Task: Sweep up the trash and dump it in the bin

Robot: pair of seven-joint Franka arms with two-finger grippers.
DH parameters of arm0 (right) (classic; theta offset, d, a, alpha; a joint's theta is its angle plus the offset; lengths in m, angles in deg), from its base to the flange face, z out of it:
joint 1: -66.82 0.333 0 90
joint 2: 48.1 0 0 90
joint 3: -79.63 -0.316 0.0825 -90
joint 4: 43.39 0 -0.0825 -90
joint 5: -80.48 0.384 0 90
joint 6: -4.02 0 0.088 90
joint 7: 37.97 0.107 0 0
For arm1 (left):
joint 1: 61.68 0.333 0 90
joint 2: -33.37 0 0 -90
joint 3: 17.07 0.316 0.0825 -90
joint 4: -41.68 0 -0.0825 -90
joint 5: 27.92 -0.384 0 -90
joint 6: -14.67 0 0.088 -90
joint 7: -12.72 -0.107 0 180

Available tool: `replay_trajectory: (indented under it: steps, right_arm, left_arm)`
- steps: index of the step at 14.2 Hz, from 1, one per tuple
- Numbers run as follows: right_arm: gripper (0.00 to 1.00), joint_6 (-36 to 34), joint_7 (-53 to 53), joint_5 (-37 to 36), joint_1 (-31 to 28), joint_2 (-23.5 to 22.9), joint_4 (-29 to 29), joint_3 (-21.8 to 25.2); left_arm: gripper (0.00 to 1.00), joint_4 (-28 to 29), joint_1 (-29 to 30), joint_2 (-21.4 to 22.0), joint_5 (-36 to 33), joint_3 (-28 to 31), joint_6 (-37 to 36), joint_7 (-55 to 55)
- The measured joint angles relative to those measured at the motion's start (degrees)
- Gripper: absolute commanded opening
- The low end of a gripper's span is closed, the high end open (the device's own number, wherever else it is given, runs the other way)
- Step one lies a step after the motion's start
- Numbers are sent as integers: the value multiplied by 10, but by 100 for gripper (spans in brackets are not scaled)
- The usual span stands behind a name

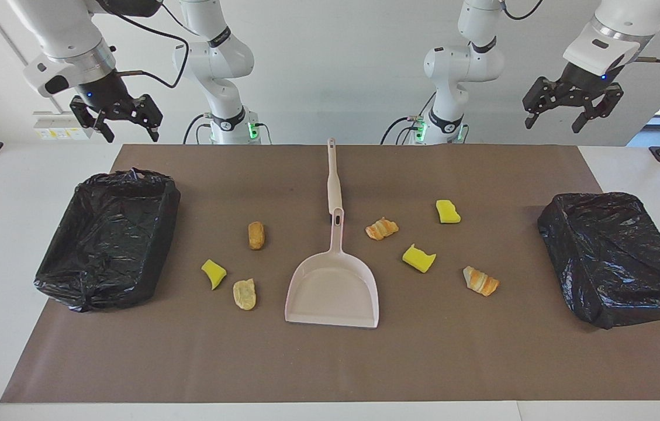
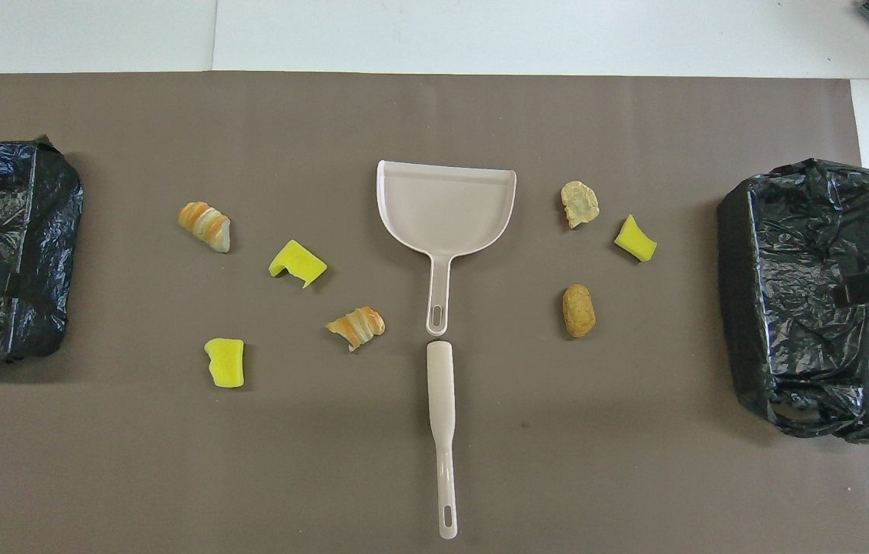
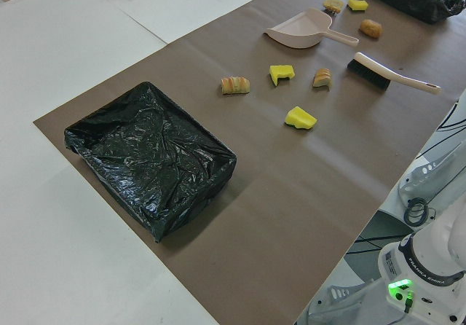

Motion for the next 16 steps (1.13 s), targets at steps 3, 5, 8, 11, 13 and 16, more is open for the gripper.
replay_trajectory:
  steps: [3,5,8,11,13,16]
  right_arm:
    - [100,0,0,-2,0,0,0,0]
    - [100,0,0,-5,0,-1,0,0]
    - [100,-1,0,-6,0,-1,0,0]
    - [100,-8,0,-7,0,-1,0,0]
    - [100,-7,0,-9,0,-1,-5,0]
    - [100,-6,0,-9,0,1,-16,0]
  left_arm:
    - [100,0,0,0,0,-1,0,0]
    - [100,0,-1,0,0,-1,0,0]
    - [100,0,0,0,0,0,0,0]
    - [100,0,-1,0,0,-2,0,0]
    - [100,1,-2,0,0,-8,0,0]
    - [100,8,-4,3,8,-40,0,1]
